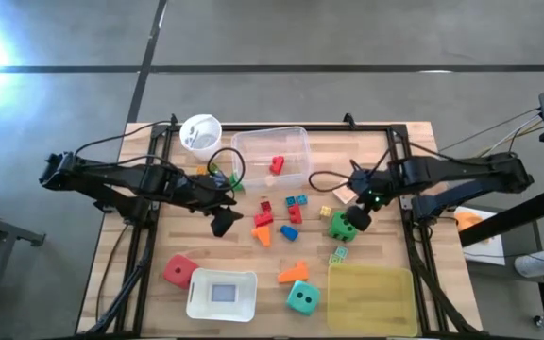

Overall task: Pick & Place Toys
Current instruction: Put the green dice into the yellow bin

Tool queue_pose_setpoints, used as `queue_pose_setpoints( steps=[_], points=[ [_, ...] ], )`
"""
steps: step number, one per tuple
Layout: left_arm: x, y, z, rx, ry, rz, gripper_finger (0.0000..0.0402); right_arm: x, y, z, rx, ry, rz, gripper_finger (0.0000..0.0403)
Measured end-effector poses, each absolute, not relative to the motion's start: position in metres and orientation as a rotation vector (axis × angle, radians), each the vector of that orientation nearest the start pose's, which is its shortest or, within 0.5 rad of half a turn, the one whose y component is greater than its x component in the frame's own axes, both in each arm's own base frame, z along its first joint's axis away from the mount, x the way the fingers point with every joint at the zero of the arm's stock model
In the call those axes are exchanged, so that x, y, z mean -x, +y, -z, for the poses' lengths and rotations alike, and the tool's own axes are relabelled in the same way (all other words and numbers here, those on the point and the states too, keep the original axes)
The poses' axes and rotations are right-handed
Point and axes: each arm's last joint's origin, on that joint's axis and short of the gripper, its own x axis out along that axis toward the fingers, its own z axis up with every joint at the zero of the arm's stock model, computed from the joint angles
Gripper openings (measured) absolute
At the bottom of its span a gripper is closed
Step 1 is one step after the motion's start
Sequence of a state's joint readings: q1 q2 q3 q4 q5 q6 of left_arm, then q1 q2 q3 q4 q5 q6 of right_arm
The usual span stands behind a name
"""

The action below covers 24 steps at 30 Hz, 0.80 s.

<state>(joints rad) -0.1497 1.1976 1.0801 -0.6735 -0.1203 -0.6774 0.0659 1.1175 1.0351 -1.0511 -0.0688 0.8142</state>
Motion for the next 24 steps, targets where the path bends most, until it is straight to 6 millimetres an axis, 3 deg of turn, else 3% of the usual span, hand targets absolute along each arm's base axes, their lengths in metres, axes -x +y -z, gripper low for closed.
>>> queue_pose_setpoints(
  steps=[9, 19, 24],
  points=[
    [-0.24, -0.033, -0.312, 0.536, 0.758, -0.237, 0.0262, -0.196, 0.027, -0.277, -0.537, 1.126, 0.355, 0.0387],
    [-0.24, -0.033, -0.312, 0.537, 0.758, -0.237, 0.0262, -0.218, 0.038, -0.243, -0.247, 1.268, 0.342, 0.0387],
    [-0.24, -0.034, -0.311, 0.542, 0.765, -0.221, 0.0262, -0.219, 0.039, -0.238, -0.238, 1.273, 0.331, 0.0387]
  ],
)
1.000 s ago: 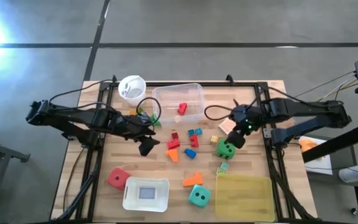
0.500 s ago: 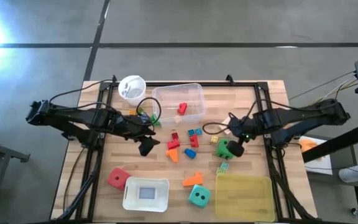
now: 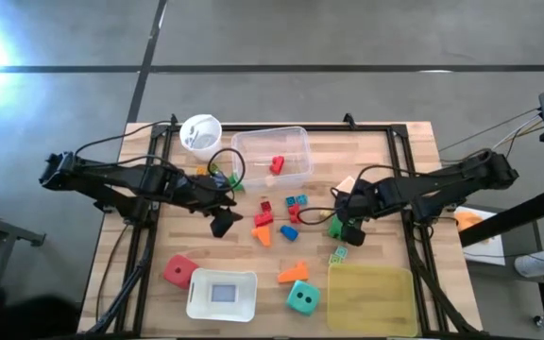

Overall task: Pick & Place Toys
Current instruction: Put the green dice into the yellow bin

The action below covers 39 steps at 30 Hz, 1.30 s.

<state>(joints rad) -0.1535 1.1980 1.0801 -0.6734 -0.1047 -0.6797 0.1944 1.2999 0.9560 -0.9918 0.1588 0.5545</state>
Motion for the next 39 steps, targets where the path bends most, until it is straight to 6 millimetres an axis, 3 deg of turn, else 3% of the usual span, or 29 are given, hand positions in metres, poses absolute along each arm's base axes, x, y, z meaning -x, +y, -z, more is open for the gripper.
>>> queue_pose_setpoints(
  steps=[25, 39],
  points=[
    [-0.24, -0.035, -0.311, 0.548, 0.773, -0.202, 0.0262, -0.213, 0.041, -0.202, -0.245, 1.272, 0.245, 0.0387],
    [-0.24, -0.035, -0.311, 0.542, 0.774, -0.2, 0.0262, -0.219, 0.046, -0.194, -0.358, 1.275, 0.261, 0.0387]
  ],
)
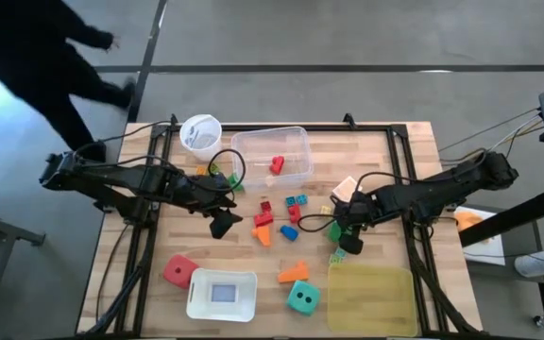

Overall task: Pick & Place Toys
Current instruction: Put the green dice into the yellow bin

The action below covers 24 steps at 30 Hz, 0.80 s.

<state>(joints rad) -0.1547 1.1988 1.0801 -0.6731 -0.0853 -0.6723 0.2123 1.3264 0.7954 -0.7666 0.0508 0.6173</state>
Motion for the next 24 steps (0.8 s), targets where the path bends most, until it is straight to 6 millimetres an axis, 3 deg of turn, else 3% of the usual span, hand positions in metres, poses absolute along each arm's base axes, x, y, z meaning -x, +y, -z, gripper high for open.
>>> queue_pose_setpoints(
  steps=[13, 22, 24],
  points=[
    [-0.24, -0.035, -0.311, 0.531, 0.774, -0.195, 0.0262, -0.228, 0.048, -0.181, -0.362, 1.312, 0.269, 0.0382],
    [-0.24, -0.035, -0.311, 0.532, 0.777, -0.188, 0.0262, -0.228, 0.048, -0.179, -0.376, 1.319, 0.287, 0.0262],
    [-0.24, -0.035, -0.311, 0.532, 0.777, -0.188, 0.0262, -0.228, 0.048, -0.179, -0.388, 1.321, 0.294, 0.0251]
  ],
)
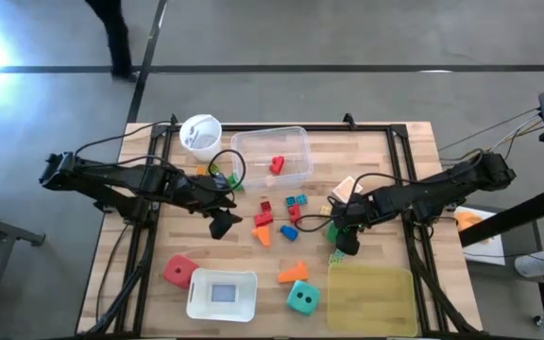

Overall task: Pick & Place Toys
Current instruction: Put the green dice into the yellow bin

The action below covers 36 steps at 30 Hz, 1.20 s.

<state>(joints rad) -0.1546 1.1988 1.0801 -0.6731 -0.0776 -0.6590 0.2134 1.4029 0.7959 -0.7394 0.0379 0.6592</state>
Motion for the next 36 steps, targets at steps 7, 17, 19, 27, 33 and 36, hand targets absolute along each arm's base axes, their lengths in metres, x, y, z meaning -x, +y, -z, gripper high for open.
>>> queue_pose_setpoints(
  steps=[7, 17, 19, 27, 33, 36],
  points=[
    [-0.24, -0.035, -0.311, 0.525, 0.778, -0.185, 0.0262, -0.227, 0.049, -0.179, -0.453, 1.335, 0.315, 0.0247],
    [-0.24, -0.035, -0.311, 0.5, 0.779, -0.175, 0.0262, -0.221, 0.048, -0.205, -0.535, 1.31, 0.294, 0.0223],
    [-0.24, -0.035, -0.311, 0.5, 0.779, -0.175, 0.0262, -0.218, 0.047, -0.214, -0.538, 1.29, 0.289, 0.0156],
    [-0.239, -0.035, -0.311, 0.5, 0.782, -0.176, 0.0262, -0.204, 0.045, -0.24, -0.562, 1.198, 0.26, 0.0108],
    [-0.239, -0.035, -0.311, 0.502, 0.781, -0.18, 0.0262, -0.197, 0.043, -0.245, -0.563, 1.19, 0.244, 0.0074],
    [-0.239, -0.035, -0.311, 0.501, 0.78, -0.183, 0.0262, -0.196, 0.043, -0.246, -0.565, 1.185, 0.242, 0.0064]
  ],
)
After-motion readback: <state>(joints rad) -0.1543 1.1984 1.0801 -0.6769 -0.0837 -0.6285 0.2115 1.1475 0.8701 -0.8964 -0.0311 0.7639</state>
